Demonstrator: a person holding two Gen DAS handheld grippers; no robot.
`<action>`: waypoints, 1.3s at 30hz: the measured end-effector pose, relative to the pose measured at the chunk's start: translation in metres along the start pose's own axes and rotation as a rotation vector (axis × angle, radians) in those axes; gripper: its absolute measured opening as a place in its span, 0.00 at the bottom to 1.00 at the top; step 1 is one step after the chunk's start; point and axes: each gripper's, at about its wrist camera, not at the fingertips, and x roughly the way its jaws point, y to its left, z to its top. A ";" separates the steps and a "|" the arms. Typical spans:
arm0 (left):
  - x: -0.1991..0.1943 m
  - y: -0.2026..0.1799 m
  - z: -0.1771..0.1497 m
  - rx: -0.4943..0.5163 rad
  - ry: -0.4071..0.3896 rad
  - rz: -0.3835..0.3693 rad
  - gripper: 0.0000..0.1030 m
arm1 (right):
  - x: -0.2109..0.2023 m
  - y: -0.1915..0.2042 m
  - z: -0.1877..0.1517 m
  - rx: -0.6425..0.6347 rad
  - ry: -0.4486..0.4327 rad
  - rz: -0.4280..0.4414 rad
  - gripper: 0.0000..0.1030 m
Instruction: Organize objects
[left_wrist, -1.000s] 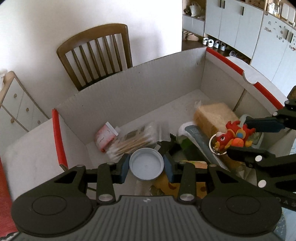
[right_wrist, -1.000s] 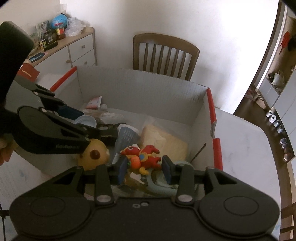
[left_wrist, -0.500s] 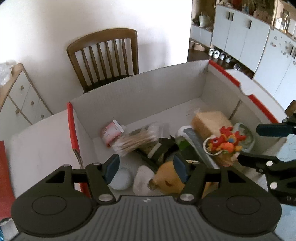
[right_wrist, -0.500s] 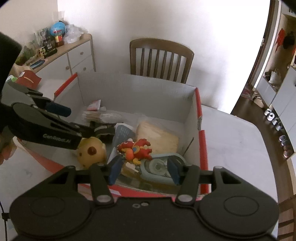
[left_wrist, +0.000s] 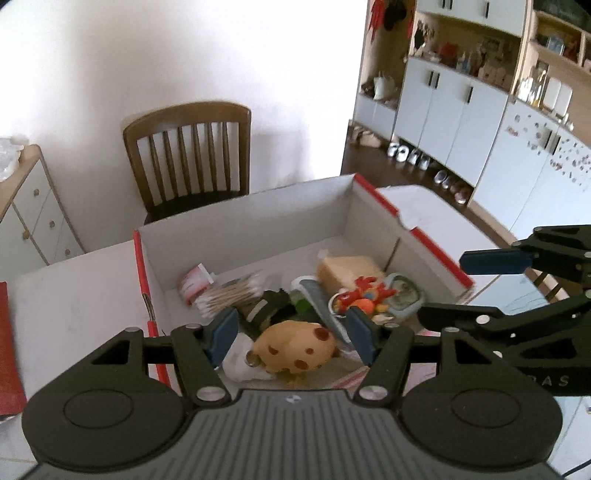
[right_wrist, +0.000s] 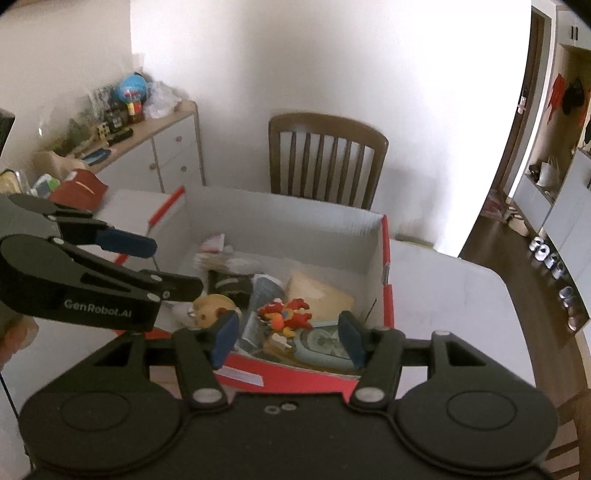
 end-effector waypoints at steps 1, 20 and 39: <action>-0.005 -0.001 -0.002 -0.001 -0.009 0.003 0.62 | -0.004 0.001 0.000 0.000 -0.007 0.004 0.59; -0.076 -0.016 -0.042 -0.081 -0.104 0.002 0.81 | -0.062 0.010 -0.029 0.031 -0.124 0.071 0.78; -0.115 -0.035 -0.069 -0.113 -0.165 0.041 0.99 | -0.092 0.011 -0.056 0.060 -0.190 0.042 1.00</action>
